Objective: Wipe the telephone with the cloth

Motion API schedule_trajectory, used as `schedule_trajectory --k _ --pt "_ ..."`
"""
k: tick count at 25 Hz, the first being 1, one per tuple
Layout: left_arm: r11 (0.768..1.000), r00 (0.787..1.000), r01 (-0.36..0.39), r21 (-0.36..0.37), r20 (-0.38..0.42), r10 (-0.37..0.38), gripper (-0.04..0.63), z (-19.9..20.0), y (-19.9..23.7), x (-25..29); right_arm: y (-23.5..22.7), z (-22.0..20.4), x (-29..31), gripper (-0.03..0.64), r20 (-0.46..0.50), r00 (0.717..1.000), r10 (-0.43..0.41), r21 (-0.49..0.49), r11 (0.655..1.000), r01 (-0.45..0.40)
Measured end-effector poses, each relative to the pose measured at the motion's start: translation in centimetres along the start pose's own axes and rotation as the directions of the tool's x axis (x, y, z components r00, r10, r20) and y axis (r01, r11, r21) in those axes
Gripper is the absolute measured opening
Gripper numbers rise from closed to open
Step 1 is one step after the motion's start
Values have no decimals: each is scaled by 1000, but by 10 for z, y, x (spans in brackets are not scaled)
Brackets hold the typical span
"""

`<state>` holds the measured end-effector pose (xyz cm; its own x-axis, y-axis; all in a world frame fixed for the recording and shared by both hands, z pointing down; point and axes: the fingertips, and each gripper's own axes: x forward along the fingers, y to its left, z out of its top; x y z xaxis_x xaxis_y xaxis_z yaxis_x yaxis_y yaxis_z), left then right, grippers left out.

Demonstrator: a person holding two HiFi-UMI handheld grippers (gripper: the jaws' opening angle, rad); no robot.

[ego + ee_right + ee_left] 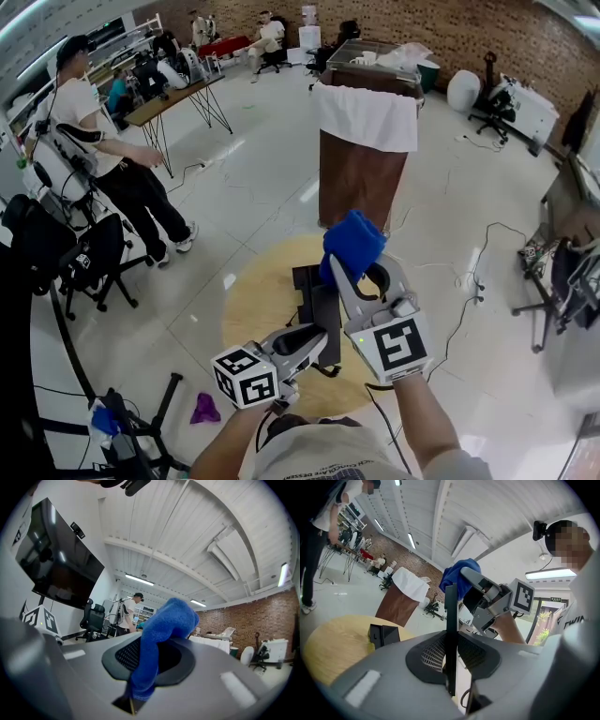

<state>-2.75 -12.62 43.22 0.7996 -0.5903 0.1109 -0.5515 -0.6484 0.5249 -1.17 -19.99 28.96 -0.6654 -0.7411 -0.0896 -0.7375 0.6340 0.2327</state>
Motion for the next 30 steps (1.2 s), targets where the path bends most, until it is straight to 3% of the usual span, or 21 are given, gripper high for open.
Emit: schedule_trajectory --k 6,30 --pt "999 999 22 -24 34 -21 63 6 0 -3 -11 -3 -7 60 7 999 -53 22 998 53" --pt "999 989 -28 -40 142 34 63 47 19 -32 44 -40 -15 60 -85 996 29 37 999 -26"
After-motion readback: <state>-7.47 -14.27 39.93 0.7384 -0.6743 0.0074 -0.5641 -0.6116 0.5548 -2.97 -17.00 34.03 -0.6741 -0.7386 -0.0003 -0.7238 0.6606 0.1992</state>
